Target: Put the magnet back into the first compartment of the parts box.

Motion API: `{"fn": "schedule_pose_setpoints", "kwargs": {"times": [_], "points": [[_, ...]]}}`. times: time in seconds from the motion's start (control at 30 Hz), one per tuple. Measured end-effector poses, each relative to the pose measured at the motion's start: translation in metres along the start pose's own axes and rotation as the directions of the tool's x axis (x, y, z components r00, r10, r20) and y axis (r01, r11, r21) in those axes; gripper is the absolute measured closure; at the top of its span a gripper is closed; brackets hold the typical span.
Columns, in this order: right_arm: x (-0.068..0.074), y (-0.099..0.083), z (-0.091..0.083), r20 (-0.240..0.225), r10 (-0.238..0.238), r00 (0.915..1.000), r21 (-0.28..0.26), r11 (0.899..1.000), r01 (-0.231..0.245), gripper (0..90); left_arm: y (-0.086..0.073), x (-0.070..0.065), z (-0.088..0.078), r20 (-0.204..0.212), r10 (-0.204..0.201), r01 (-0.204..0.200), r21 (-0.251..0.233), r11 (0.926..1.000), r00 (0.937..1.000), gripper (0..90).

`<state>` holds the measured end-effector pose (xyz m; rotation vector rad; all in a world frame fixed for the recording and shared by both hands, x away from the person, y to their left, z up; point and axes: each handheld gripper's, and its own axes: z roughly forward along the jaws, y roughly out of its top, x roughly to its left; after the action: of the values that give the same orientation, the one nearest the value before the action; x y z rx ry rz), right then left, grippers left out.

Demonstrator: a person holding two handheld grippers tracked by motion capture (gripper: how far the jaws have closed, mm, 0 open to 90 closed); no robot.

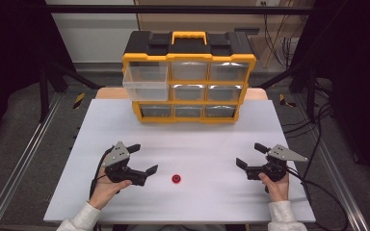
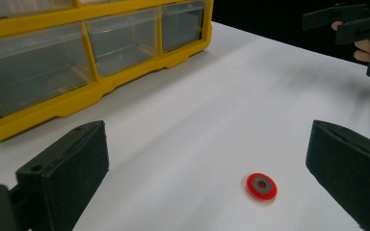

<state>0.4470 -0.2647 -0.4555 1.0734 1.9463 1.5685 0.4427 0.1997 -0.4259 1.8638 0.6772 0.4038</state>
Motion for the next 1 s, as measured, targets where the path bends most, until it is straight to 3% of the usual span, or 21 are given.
{"fn": "schedule_pose_setpoints", "kwargs": {"times": [0.67, 1.0], "points": [[0.001, -0.001, 0.002, 0.000, -0.002, 1.0000, 0.010, 1.000, 0.002, 0.4, 0.009, -0.022, 0.026, 0.048, 0.011, -0.014, 0.052, 0.9986, 0.9988, 0.8], [0.001, -0.001, 0.001, 0.001, -0.002, 1.0000, 0.008, 1.000, 0.002, 0.4, 0.020, -0.023, 0.034, 0.052, -0.003, 0.000, 0.057, 0.9984, 0.9986, 0.8]]}}
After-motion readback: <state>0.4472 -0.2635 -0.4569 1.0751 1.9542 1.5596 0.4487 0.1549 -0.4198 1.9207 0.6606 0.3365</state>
